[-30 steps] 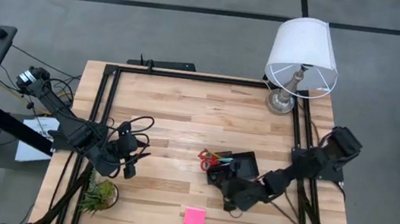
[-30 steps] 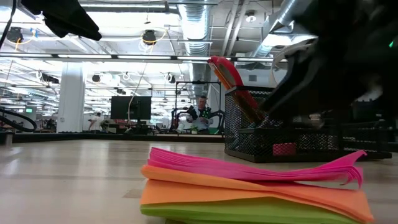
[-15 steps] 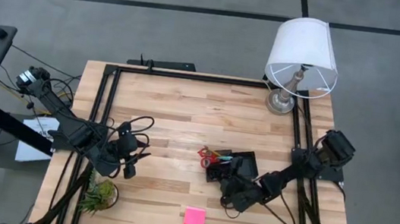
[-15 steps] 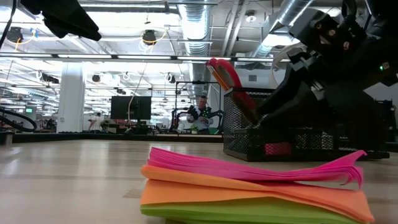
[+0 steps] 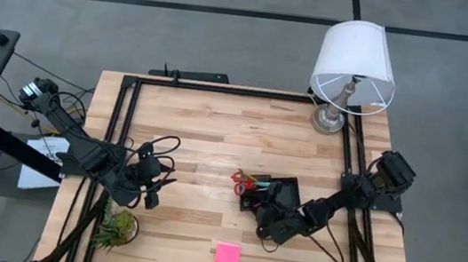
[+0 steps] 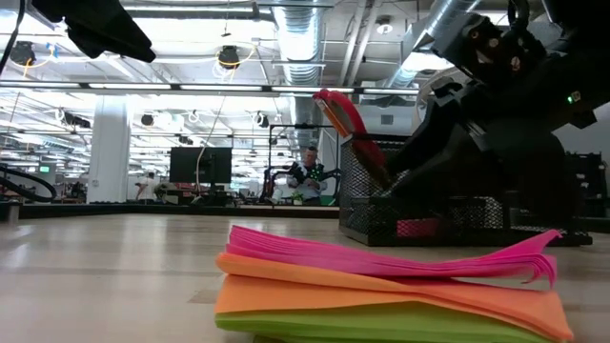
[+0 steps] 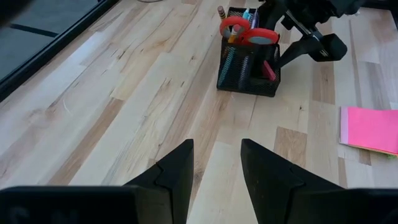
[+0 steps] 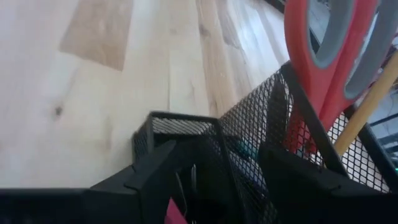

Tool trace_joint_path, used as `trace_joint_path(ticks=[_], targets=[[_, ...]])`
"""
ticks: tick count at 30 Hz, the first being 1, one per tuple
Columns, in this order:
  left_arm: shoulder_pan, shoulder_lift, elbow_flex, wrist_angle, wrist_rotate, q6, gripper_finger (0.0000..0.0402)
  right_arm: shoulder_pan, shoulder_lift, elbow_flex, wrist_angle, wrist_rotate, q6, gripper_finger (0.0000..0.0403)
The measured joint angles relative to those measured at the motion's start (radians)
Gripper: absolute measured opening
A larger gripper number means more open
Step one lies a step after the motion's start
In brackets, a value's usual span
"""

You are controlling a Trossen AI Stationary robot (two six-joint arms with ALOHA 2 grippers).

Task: Pick and place office supplies into organizer
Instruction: Put the sticky notes into the desk organizer

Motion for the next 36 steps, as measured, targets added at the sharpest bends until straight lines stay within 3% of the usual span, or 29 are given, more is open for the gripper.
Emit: trace_joint_path(ticks=[8,13,16,18,22,27,36], targets=[[0.000,0.000,0.000,0.000,0.000,0.000,0.0126,0.084,-0.001,0.114,0.016,-0.048,-0.003,0.0225],[0.000,0.000,0.000,0.000,0.000,0.000,0.0126,0.133,-0.002,0.170,0.017,-0.291,0.005,0.0224],[0.000,0.000,0.000,0.000,0.000,0.000,0.0126,0.154,0.005,0.173,0.018,-0.445,0.095,0.0223],[0.000,0.000,0.000,0.000,0.000,-0.001,0.0126,0.163,0.026,0.173,0.019,-0.491,0.176,0.0223],[0.000,0.000,0.000,0.000,0.000,-0.001,0.0126,0.175,0.095,0.173,0.064,-0.492,0.221,0.0223],[0.000,0.000,0.000,0.000,0.000,-0.001,0.0126,0.178,0.217,0.207,0.226,-0.492,0.149,0.0223],[0.000,0.000,0.000,0.000,0.006,0.009,0.0126,0.173,0.330,0.318,0.221,-0.491,0.068,0.0223]])
